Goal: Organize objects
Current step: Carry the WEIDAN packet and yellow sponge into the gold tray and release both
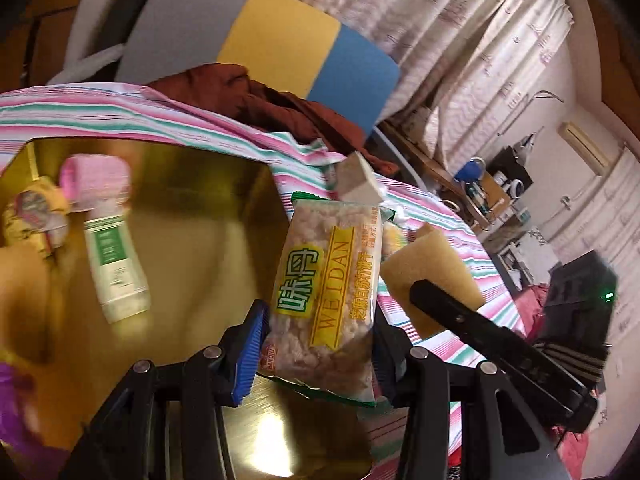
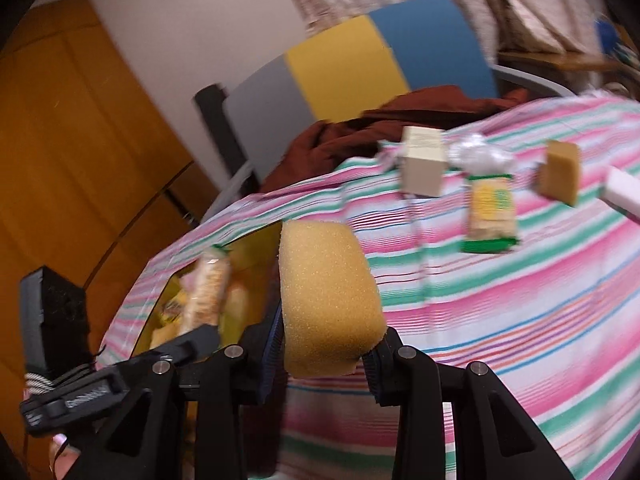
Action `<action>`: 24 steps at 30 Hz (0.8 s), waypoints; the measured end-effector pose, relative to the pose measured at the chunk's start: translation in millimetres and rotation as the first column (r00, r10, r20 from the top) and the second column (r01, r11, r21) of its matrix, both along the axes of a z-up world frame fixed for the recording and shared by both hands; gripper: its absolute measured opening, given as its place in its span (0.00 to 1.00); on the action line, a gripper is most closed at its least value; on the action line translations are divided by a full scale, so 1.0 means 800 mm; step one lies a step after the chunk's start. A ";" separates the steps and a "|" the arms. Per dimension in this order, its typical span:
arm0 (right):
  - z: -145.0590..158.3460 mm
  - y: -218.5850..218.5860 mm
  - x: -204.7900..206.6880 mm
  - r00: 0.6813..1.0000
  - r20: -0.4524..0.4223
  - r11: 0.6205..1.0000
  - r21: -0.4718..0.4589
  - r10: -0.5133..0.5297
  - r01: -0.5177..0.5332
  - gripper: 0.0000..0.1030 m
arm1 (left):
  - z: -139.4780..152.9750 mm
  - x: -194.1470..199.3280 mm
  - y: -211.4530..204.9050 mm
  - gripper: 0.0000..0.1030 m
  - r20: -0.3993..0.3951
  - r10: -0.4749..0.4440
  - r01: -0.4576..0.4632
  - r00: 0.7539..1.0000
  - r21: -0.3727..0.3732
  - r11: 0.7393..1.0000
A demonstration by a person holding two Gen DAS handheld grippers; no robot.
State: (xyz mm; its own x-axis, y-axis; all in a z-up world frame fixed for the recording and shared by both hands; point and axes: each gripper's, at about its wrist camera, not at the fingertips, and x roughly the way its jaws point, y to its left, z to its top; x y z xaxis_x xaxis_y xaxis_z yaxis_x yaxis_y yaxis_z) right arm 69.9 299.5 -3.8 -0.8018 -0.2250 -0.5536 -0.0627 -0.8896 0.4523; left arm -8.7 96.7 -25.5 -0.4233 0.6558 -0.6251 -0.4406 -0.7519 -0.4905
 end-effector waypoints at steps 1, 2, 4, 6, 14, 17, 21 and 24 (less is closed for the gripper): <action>0.002 -0.010 -0.002 1.000 0.000 1.000 0.010 0.019 -0.019 0.35 | -0.002 0.001 -0.005 0.47 -0.001 0.007 -0.007 1.000 -0.008 1.000; 0.002 -0.020 -0.003 0.999 0.001 0.999 0.017 0.037 -0.037 0.35 | -0.003 0.002 -0.009 0.47 -0.002 0.014 -0.014 1.000 -0.020 1.000; 0.002 -0.040 -0.008 0.997 0.010 0.997 0.029 0.078 -0.078 0.35 | -0.008 0.002 -0.020 0.47 0.002 0.031 -0.031 1.000 -0.044 0.999; 0.001 -0.060 -0.013 0.994 0.016 0.993 0.044 0.109 -0.110 0.35 | -0.011 0.003 -0.030 0.47 0.001 0.051 -0.050 0.999 -0.062 0.997; -0.006 -0.089 -0.028 0.988 0.045 0.983 0.103 0.147 -0.151 0.36 | -0.023 0.009 -0.048 0.47 -0.015 0.068 -0.069 0.998 -0.129 0.989; -0.012 -0.091 -0.034 0.986 0.063 0.984 0.089 0.152 -0.157 0.35 | -0.028 0.013 -0.049 0.47 -0.011 0.074 -0.075 0.997 -0.146 0.986; -0.014 -0.100 -0.035 0.983 0.078 0.981 0.086 0.169 -0.175 0.45 | -0.035 0.014 -0.058 0.49 0.022 0.118 -0.113 0.993 -0.144 0.983; -0.011 -0.103 -0.028 0.984 0.059 0.982 0.077 0.169 -0.173 0.65 | -0.036 0.011 -0.068 0.51 0.071 0.173 -0.162 0.982 -0.138 0.977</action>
